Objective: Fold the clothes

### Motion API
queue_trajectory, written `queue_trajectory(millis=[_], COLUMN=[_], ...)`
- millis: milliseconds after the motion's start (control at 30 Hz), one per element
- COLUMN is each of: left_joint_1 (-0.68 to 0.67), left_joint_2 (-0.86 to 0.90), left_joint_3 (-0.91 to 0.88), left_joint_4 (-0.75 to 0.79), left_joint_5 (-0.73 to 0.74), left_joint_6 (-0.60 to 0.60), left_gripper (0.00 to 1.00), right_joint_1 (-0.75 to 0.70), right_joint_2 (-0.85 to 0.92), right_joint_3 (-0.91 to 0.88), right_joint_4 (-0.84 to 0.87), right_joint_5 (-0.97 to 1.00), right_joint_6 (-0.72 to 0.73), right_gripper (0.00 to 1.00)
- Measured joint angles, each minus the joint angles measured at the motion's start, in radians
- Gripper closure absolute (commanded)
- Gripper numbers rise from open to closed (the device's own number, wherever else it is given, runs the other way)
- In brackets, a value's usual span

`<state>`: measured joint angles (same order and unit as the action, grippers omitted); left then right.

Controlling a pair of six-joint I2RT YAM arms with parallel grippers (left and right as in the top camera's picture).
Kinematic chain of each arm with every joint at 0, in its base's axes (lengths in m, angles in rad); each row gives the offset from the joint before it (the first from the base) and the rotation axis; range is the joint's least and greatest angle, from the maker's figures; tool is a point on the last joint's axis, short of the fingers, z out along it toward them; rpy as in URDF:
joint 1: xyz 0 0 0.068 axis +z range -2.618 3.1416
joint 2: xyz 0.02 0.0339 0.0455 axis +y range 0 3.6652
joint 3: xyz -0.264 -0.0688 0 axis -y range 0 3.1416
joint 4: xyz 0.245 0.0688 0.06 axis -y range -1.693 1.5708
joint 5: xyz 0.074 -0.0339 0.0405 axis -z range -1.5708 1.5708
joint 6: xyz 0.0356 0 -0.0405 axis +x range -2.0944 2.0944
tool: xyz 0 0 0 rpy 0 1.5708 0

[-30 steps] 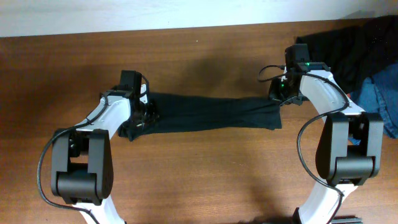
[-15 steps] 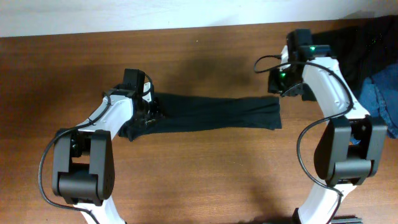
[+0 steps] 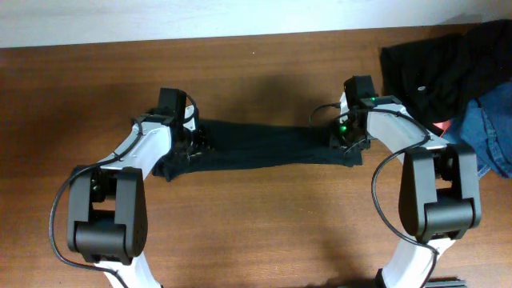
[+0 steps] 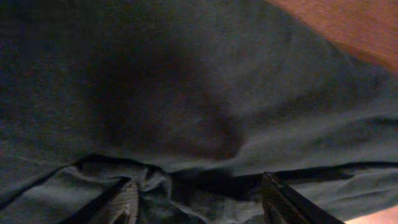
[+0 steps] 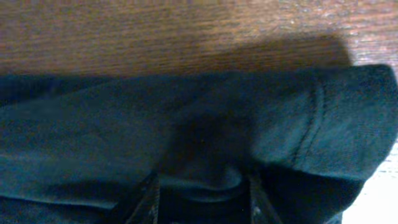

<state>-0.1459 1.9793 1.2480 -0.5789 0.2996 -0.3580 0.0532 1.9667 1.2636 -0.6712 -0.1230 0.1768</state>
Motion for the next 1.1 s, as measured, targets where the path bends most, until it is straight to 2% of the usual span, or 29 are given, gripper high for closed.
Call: queue_trajectory(millis=[133, 400, 533, 700, 733, 900, 1100], left_joint_1=[0.002, 0.088, 0.107, 0.096, 0.09, 0.058, 0.053], left_joint_2=[0.018, 0.059, 0.023, -0.016, -0.018, -0.018, -0.018], left_joint_3=[0.049, 0.28, 0.349, 0.346, 0.333, 0.238, 0.206], left_joint_4=[-0.082, -0.504, -0.582, -0.641, -0.63, -0.592, -0.607], left_joint_5=[-0.008, -0.214, -0.267, -0.278, -0.279, -0.281, -0.283], left_joint_6=[0.018, 0.029, 0.029, 0.029, 0.029, 0.035, 0.041], left_gripper=[0.35, 0.34, 0.35, 0.36, 0.39, 0.67, 0.69], right_joint_1=[0.0, 0.0, 0.0, 0.0, 0.0, 0.0, 0.001], right_joint_2=[-0.022, -0.027, -0.027, -0.027, -0.027, -0.028, -0.029], right_joint_3=[-0.047, -0.057, -0.057, -0.057, -0.057, -0.057, -0.057], right_joint_4=[0.091, 0.119, 0.12, 0.12, 0.12, 0.12, 0.119], right_joint_5=[-0.003, -0.015, -0.018, -0.019, -0.019, -0.022, -0.026], right_joint_6=[0.0, 0.002, 0.003, 0.002, 0.003, 0.002, 0.002], right_gripper=[0.52, 0.43, 0.43, 0.41, 0.41, 0.4, 0.38])
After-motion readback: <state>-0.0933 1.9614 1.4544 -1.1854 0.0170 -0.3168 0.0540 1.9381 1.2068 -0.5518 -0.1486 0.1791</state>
